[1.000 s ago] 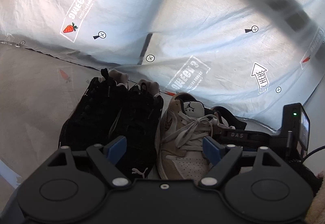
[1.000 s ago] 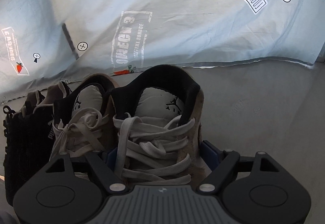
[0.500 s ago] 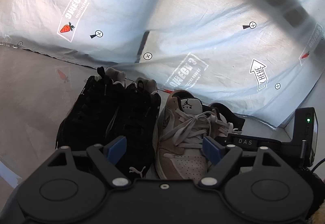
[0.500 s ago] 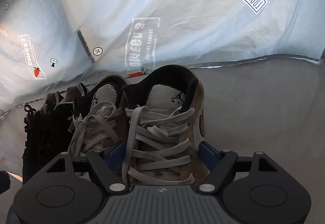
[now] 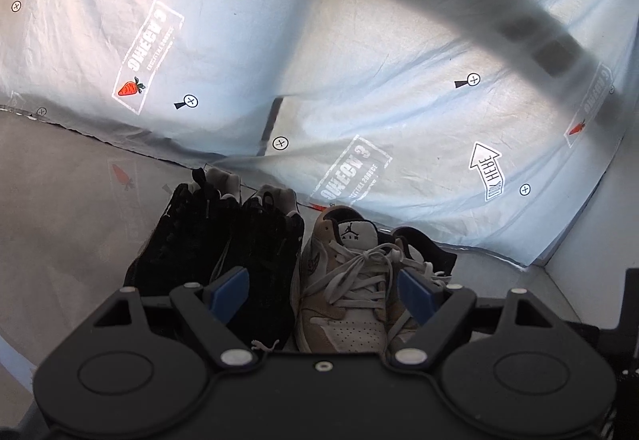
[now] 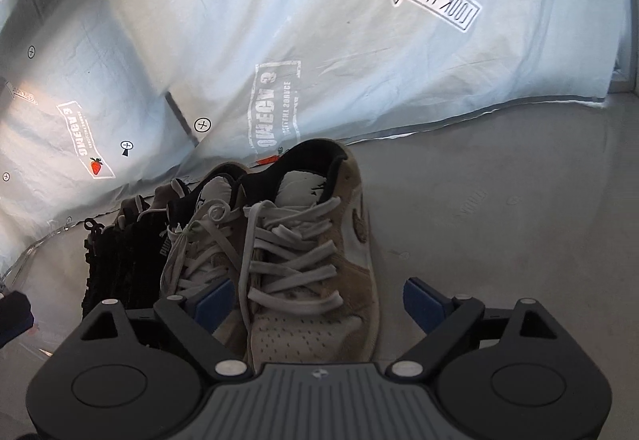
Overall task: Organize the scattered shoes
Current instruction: 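Open both tools and pull them back from the sneakers, then grasp both pale-green slides together with the right tool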
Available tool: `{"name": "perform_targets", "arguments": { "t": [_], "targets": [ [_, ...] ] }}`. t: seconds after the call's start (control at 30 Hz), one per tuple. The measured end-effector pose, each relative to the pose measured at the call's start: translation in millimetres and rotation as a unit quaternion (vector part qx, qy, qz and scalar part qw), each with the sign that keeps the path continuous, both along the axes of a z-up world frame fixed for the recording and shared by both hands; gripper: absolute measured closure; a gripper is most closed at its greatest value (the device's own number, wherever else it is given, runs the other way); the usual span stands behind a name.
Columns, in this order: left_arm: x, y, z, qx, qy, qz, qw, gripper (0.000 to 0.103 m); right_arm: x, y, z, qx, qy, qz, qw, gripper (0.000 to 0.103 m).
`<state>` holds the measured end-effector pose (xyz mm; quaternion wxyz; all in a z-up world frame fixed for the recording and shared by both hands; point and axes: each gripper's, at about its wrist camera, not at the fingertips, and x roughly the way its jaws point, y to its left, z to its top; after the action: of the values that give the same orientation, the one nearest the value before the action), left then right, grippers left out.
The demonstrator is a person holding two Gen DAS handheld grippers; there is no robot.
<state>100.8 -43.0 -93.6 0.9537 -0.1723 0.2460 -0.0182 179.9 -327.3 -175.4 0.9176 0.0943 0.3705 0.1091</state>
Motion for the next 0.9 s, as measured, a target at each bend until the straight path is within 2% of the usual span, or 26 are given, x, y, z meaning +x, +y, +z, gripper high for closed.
{"name": "perform_targets", "arguments": {
  "t": [0.27, 0.37, 0.47, 0.63, 0.7, 0.9],
  "targets": [
    [-50, -17, 3, -0.017, 0.015, 0.005, 0.9997, 0.020, -106, -6, 2, -0.038, -0.056, -0.035, 0.997, 0.006],
    [-75, -26, 2, -0.016, 0.016, 0.014, 0.9997, 0.020, -141, -10, 0, -0.017, -0.091, -0.016, 0.996, 0.004],
    [-101, -31, 0, -0.014, 0.025, 0.011, 0.9995, 0.021, -164, -10, 2, -0.017, -0.086, 0.014, 0.996, 0.004],
    [-127, -24, -4, -0.009, 0.040, -0.006, 0.9991, 0.020, -200, 7, 0, -0.092, -0.065, 0.055, 0.992, 0.004],
    [-133, -16, -4, -0.009, 0.045, -0.021, 0.9987, 0.020, -214, 11, -5, -0.099, -0.063, 0.066, 0.991, 0.004],
    [-147, 4, -9, -0.010, 0.061, -0.075, 0.9953, 0.020, -252, 25, -13, -0.089, -0.044, 0.022, 0.995, 0.004]
  ]
}}
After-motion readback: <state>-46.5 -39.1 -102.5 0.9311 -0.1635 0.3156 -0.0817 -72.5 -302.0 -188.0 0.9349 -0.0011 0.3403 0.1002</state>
